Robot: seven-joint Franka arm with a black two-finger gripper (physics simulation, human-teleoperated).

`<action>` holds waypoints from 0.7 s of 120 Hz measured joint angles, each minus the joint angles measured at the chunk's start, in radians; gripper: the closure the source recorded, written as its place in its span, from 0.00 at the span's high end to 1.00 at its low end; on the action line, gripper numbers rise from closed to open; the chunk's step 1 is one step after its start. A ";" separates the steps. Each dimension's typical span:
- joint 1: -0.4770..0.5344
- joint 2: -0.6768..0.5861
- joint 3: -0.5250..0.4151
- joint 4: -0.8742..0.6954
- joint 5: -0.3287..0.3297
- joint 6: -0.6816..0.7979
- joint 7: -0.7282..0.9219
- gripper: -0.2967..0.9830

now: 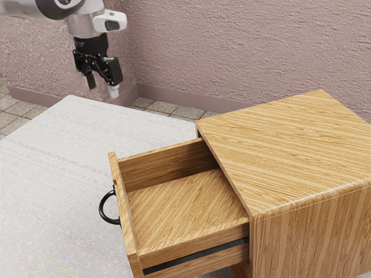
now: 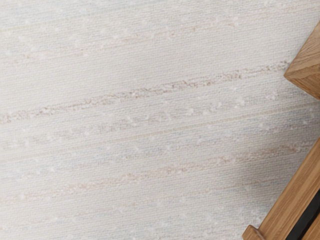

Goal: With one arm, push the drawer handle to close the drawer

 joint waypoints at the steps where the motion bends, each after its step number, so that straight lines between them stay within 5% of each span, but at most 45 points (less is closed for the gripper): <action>1: 0.000 0.000 0.000 0.000 0.000 0.002 0.001 0.77; 21: -0.005 -0.006 -0.002 -0.010 -0.001 0.019 0.015 0.77; 34: -0.015 -0.115 -0.006 -0.131 -0.035 0.028 0.017 0.77; 60: -0.002 -0.408 -0.076 -0.436 0.003 0.046 0.020 0.37; 84: -0.004 -0.740 -0.138 -0.830 0.035 0.127 0.100 0.22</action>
